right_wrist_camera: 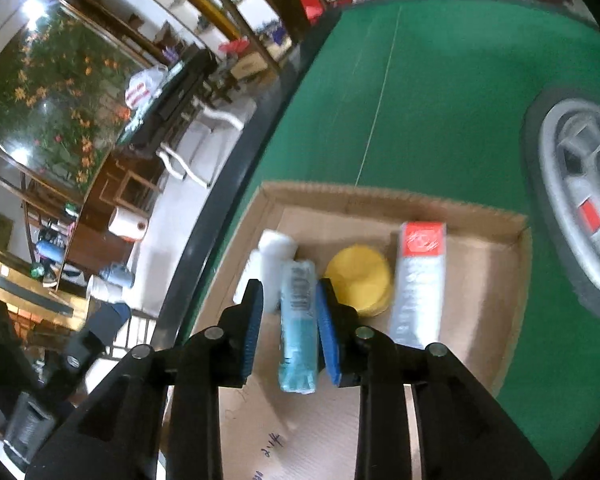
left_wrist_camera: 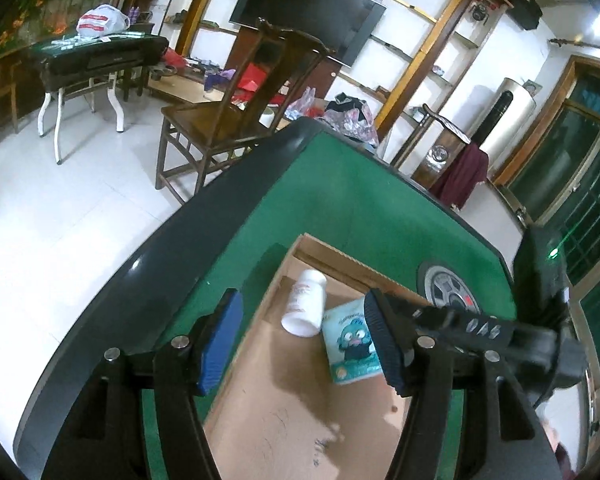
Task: Organize objects
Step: 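Move both grippers back from the tray toward the remaining items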
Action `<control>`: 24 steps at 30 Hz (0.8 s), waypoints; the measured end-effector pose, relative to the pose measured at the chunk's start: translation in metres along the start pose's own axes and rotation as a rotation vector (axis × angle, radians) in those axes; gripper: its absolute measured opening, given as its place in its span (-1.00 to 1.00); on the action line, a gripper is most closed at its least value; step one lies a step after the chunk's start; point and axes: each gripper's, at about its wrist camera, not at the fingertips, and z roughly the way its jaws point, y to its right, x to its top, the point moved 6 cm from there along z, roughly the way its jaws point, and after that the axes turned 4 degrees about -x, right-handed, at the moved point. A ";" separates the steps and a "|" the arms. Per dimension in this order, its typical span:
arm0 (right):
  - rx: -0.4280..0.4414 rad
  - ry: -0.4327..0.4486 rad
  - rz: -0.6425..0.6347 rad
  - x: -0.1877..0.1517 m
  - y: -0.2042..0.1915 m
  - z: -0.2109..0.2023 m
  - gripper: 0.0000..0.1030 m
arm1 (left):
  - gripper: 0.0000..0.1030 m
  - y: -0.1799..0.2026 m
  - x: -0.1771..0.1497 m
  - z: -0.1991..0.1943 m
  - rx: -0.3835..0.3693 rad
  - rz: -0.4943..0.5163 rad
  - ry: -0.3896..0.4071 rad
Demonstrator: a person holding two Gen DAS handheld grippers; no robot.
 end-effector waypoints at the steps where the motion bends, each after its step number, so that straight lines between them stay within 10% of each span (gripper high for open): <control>1: -0.012 0.014 -0.005 0.001 0.001 -0.006 -0.48 | 0.16 0.004 -0.002 0.000 -0.009 0.000 -0.009; 14: -0.288 0.235 -0.008 -0.019 0.123 -0.158 0.07 | 0.48 0.121 -0.058 -0.021 -0.236 0.126 -0.088; 24: -0.305 0.168 0.061 -0.009 0.201 -0.153 0.06 | 0.48 0.191 -0.114 -0.003 -0.304 0.185 -0.202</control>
